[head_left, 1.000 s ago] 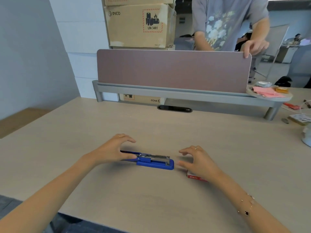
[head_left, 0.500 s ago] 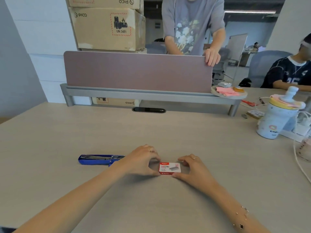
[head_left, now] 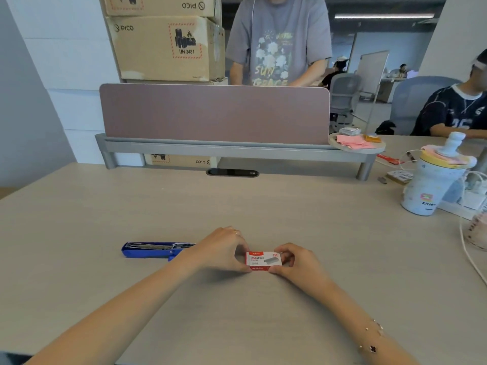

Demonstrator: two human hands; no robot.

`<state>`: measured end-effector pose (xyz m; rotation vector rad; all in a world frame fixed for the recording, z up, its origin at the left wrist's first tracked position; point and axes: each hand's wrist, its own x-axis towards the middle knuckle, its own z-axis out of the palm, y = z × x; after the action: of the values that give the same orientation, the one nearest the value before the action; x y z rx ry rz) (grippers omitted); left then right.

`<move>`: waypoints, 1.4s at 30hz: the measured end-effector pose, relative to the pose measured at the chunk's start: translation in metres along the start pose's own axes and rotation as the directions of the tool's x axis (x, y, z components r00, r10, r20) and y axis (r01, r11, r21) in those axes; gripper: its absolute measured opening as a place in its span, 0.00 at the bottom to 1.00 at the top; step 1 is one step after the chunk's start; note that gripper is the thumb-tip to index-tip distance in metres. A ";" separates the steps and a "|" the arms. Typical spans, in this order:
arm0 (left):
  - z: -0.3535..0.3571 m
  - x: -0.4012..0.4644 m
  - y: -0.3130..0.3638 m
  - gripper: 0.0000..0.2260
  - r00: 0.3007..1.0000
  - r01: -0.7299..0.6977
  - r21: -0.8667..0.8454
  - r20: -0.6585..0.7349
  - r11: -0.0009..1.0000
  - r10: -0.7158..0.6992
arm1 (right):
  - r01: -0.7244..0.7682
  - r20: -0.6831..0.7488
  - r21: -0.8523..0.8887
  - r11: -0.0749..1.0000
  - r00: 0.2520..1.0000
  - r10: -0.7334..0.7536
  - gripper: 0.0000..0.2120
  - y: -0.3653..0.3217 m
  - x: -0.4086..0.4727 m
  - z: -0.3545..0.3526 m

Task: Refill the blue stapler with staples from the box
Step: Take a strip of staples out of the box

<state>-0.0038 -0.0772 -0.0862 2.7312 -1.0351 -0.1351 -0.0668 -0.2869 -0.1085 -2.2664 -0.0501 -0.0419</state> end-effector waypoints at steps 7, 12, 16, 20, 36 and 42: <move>-0.002 0.000 0.000 0.17 1.000 0.001 0.011 0.005 1.000 -0.001 | -0.002 0.001 -0.003 1.000 1.000 0.002 0.15 0.002 -0.001 -0.010; -0.007 -0.004 -0.006 0.16 0.999 0.022 -0.011 0.029 1.000 -0.022 | -0.002 0.002 0.004 1.000 1.000 0.002 0.15 0.003 -0.003 -0.015; -0.010 -0.007 -0.012 0.16 0.998 0.031 -0.014 0.058 0.999 -0.030 | -0.002 -0.004 0.015 1.000 1.000 0.002 0.15 0.005 -0.003 -0.014; -0.010 -0.008 -0.011 0.12 0.998 0.028 0.003 0.052 1.000 -0.028 | -0.005 -0.013 0.025 1.000 1.000 0.005 0.16 0.006 -0.002 -0.014; -0.008 0.001 -0.005 0.10 1.000 -0.004 -0.088 -0.017 0.996 0.003 | 0.012 -0.019 0.025 1.000 1.000 -0.012 0.15 0.007 -0.004 -0.012; -0.008 0.006 -0.003 0.10 1.000 0.007 -0.084 0.009 0.996 -0.006 | 0.009 -0.022 0.037 0.999 1.000 -0.008 0.15 0.011 -0.003 -0.010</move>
<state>0.0034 -0.0778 -0.0792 2.6612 -0.9993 -0.1869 -0.0690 -0.3019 -0.1102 -2.2282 -0.0481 -0.0699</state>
